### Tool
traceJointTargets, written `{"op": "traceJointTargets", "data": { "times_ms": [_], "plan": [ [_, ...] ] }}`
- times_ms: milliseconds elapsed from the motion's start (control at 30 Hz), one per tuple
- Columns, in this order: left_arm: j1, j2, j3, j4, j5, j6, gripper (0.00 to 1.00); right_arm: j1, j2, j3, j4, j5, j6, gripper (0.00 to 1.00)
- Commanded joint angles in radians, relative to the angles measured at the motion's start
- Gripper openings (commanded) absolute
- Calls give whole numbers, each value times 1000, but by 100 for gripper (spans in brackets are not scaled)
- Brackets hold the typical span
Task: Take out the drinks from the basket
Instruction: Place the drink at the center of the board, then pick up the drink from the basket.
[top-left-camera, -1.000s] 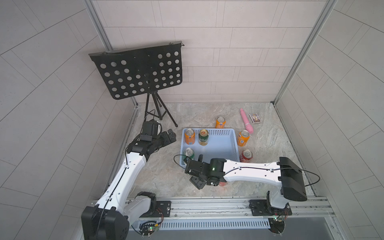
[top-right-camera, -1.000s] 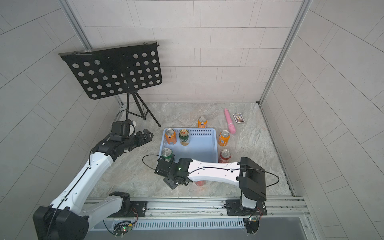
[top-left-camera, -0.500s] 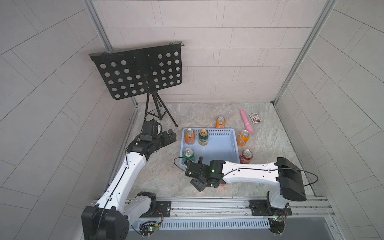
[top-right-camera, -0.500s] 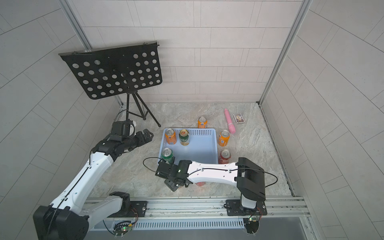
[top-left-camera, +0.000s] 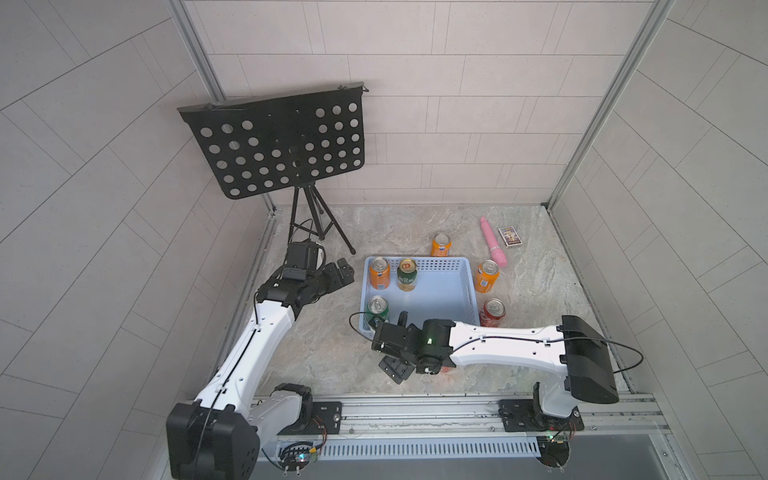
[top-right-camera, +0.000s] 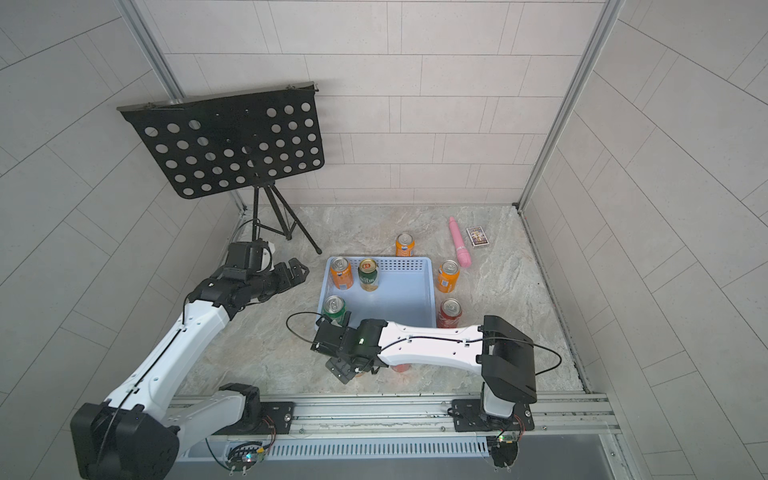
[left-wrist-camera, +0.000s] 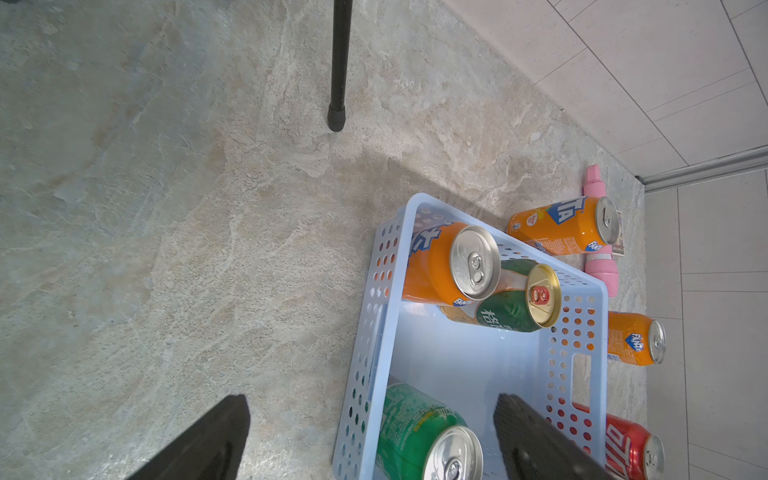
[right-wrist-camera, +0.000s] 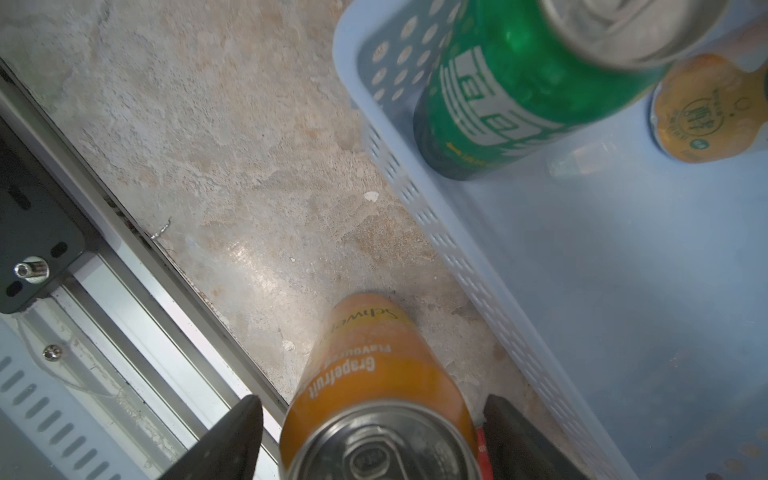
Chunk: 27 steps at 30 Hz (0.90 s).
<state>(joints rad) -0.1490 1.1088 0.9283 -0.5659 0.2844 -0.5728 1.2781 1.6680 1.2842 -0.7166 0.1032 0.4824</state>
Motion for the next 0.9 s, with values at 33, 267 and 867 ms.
{"op": "traceJointTargets", "data": {
  "times_ms": [33, 267, 867],
  "plan": [
    [-2, 9, 30, -10, -1, 3, 100, 6, -73, 54, -41, 62, -10, 90],
    [2, -26, 58, 14, -78, 8, 100, -10, -150, 163, -52, 120, -63, 91],
    [174, 199, 84, -15, 287, -5, 100, -339, 183, 557, -224, -206, -66, 89]
  ]
}}
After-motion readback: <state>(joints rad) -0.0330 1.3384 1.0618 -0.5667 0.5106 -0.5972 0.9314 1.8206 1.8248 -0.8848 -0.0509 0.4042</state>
